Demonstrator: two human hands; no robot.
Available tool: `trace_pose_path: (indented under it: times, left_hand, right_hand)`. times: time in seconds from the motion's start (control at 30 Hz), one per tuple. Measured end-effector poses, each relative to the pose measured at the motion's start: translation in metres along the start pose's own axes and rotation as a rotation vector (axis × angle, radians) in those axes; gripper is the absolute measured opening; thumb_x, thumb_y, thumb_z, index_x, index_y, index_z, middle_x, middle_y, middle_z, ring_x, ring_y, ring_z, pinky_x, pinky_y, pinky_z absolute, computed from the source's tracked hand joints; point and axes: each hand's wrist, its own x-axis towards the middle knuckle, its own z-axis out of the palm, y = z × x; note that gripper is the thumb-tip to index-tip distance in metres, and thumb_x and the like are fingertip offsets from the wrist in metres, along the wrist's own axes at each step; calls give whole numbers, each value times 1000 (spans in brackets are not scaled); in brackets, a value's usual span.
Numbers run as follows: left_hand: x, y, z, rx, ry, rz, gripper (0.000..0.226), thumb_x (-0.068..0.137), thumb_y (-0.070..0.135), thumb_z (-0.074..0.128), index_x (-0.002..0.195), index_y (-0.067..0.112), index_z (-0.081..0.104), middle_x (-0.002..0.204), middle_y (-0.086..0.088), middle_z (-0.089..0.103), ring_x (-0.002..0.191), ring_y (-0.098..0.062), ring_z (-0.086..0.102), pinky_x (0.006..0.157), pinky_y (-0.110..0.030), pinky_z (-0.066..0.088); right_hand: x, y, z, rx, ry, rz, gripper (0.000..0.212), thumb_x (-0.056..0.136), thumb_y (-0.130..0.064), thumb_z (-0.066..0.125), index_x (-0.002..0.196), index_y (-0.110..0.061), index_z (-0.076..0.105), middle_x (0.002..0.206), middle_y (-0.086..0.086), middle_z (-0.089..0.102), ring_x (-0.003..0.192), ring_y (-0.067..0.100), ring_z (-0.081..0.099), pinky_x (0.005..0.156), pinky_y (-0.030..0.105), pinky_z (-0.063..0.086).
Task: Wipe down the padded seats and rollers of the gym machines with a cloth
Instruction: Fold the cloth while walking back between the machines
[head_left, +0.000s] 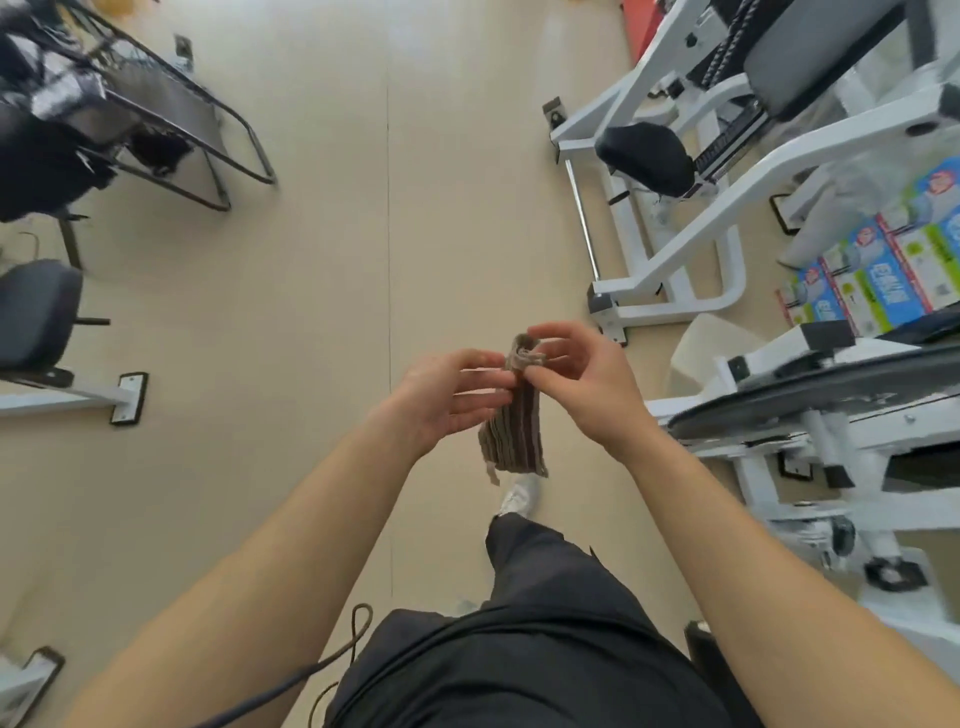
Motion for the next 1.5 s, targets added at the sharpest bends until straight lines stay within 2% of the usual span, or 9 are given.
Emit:
trace_pose_path:
  times: [0.13, 0.23, 0.37, 0.57, 0.8, 1.03, 1.23, 1.4, 1.5]
  left_hand:
    - [51, 54, 10, 130, 75, 126, 33, 86, 31, 66, 117, 20, 66, 110, 0, 69, 100, -15, 63, 84, -30, 49]
    - [87, 87, 32, 220, -150, 147, 53, 78, 45, 66, 127, 25, 62, 128, 3, 66, 124, -11, 55, 106, -35, 35]
    - [123, 122, 64, 170, -365, 179, 34, 98, 36, 51, 116, 13, 68, 108, -4, 71, 97, -10, 66, 82, -17, 48]
    - [182, 180, 106, 112, -490, 178, 43, 88, 14, 65, 126, -4, 56, 112, -24, 65, 100, -38, 64, 89, -47, 51]
    - [251, 260, 140, 120, -633, 52, 33, 97, 10, 56, 128, 3, 55, 114, -17, 62, 94, -27, 64, 77, -39, 56]
    - [308, 318, 167, 455, -683, 0, 55, 93, -6, 59, 141, 18, 43, 117, -23, 68, 97, -36, 72, 73, -43, 61]
    - [352, 320, 219, 1013, -594, 288, 73, 89, 8, 69, 148, 28, 32, 105, -5, 69, 100, -22, 68, 92, -43, 57]
    - [368, 309, 273, 1465, -688, 686, 59, 75, 16, 80, 128, 26, 56, 113, -3, 62, 99, -20, 62, 82, -36, 60]
    - [374, 308, 306, 1734, -663, 928, 41, 77, 26, 80, 115, 23, 64, 104, -2, 60, 93, -25, 61, 80, -40, 56]
  right_hand:
    - [66, -24, -33, 262, -24, 136, 26, 94, -2, 62, 111, -21, 62, 97, 5, 67, 87, 21, 69, 78, 48, 58]
    - [108, -40, -60, 404, 22, 139, 27, 99, -2, 55, 116, -22, 59, 94, -3, 65, 84, 22, 68, 71, 46, 56]
    - [156, -56, -101, 566, 241, 159, 25, 100, -4, 51, 119, -19, 55, 99, 5, 64, 79, 21, 66, 62, 36, 56]
    - [212, -34, -151, 805, 304, 311, 37, 100, -31, 57, 124, -4, 59, 97, 12, 68, 78, 20, 66, 67, 32, 55]
    - [249, -11, -145, 660, 252, 415, 52, 98, -59, 42, 131, -25, 64, 126, 8, 71, 115, 26, 67, 96, 46, 51]
    - [289, -18, -157, 523, 625, 322, 70, 90, 1, 68, 146, -30, 40, 107, 13, 73, 93, 22, 72, 72, 31, 58]
    - [305, -3, -182, -7, 764, 525, 59, 85, -6, 72, 139, -27, 58, 125, 3, 68, 111, 19, 66, 98, 41, 55]
    - [311, 11, -221, -462, 657, 724, 18, 86, -28, 69, 102, -27, 75, 96, -1, 74, 92, 24, 68, 76, 37, 57]
    - [315, 31, -253, -526, 611, 773, 18, 86, -45, 67, 98, -31, 72, 105, -3, 60, 96, 21, 59, 77, 36, 53]
